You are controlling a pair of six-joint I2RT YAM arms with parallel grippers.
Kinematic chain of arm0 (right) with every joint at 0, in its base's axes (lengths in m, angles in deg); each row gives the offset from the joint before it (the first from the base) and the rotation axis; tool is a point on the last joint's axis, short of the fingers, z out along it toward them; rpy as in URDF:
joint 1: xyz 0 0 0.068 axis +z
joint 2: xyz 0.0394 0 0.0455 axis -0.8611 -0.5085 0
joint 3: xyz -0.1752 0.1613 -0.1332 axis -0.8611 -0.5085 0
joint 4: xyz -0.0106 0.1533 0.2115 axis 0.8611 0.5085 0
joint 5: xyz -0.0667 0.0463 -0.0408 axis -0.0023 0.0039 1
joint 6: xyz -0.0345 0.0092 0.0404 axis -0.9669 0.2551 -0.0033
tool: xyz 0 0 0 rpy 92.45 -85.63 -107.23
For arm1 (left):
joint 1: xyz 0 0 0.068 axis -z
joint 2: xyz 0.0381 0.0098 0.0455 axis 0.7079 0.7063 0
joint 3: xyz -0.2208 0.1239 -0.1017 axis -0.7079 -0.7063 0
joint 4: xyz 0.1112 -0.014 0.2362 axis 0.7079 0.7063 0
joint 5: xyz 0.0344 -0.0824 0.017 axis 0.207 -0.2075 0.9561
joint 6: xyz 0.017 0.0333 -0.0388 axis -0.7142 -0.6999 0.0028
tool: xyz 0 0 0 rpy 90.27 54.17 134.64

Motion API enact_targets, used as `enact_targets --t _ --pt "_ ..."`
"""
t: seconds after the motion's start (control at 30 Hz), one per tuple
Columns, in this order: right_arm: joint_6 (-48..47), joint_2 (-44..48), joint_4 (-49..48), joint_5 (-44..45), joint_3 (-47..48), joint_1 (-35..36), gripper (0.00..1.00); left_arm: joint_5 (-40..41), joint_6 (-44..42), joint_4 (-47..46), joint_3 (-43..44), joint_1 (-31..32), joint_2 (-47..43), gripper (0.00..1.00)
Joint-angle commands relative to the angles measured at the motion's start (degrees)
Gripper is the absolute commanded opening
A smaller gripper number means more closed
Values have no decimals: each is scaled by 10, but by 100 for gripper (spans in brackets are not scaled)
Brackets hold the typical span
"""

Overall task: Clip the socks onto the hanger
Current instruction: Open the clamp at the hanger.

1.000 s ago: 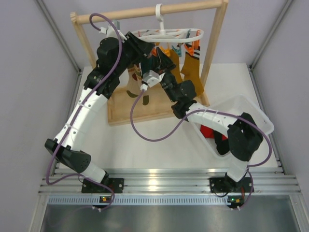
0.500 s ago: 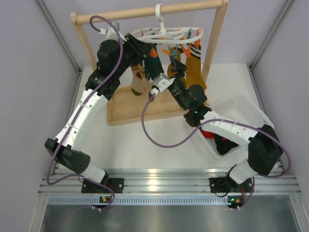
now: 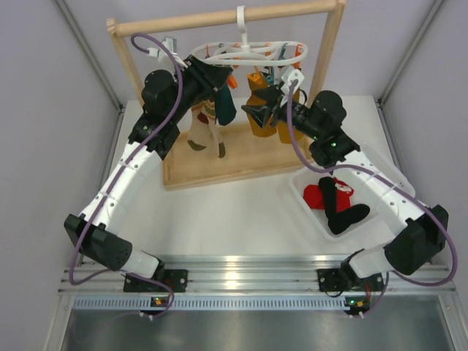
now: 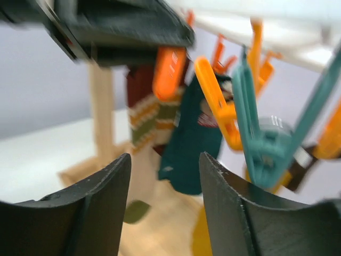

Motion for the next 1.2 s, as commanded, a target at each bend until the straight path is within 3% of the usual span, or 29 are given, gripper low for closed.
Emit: enact_targets --t 0.0,0.27,0.57,0.9,1.1,1.17 --pt "156 -32 -11 -119 75 5 52 -22 13 -62 0 -4 -21 0" --pt "133 -64 -18 -79 106 38 48 -41 16 -75 -2 -4 -23 0" --pt "103 -83 -32 73 134 42 45 -49 15 -86 -11 -4 -29 0" --pt "96 -87 -78 57 137 46 43 -53 11 -89 -20 -4 -28 0" --pt "48 -93 -84 47 134 50 30 -54 16 -89 -20 -4 -26 0" --pt "38 -92 -88 50 133 50 16 -54 19 -86 -19 -4 -25 0"
